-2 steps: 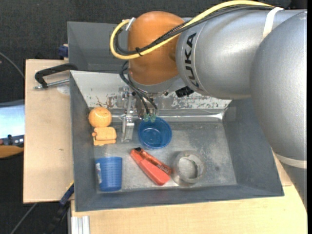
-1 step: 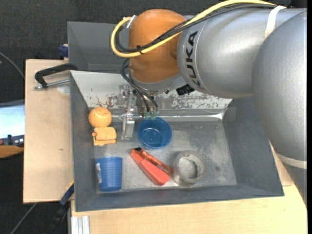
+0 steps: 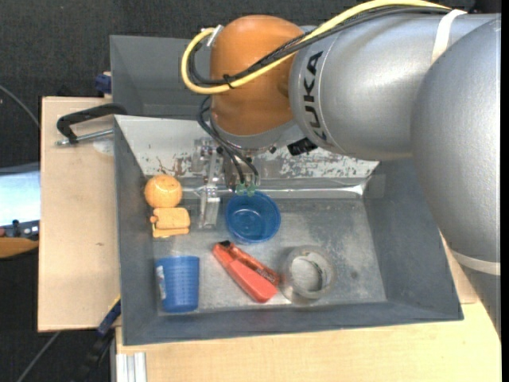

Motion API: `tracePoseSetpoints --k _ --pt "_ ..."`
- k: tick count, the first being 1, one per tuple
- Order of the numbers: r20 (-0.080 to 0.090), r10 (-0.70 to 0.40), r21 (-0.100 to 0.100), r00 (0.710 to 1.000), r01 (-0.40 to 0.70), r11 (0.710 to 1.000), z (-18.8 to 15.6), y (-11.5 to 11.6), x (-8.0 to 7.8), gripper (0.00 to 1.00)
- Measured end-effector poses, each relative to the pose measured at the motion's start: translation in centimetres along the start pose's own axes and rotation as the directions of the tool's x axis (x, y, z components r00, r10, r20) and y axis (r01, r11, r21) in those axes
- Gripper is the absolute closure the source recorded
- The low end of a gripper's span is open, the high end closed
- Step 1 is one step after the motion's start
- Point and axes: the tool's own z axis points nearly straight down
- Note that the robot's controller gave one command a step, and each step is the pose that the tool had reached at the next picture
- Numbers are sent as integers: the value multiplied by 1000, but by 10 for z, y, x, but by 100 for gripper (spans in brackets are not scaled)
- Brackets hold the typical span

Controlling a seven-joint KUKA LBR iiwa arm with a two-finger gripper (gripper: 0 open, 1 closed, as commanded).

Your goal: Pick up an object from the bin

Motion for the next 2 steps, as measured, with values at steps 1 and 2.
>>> tracePoseSetpoints --k 1,2 --pt "2 -268 0 963 268 963 -42 -6 18 0" --pt "15 -232 -1 973 232 973 -17 -45 15 0"
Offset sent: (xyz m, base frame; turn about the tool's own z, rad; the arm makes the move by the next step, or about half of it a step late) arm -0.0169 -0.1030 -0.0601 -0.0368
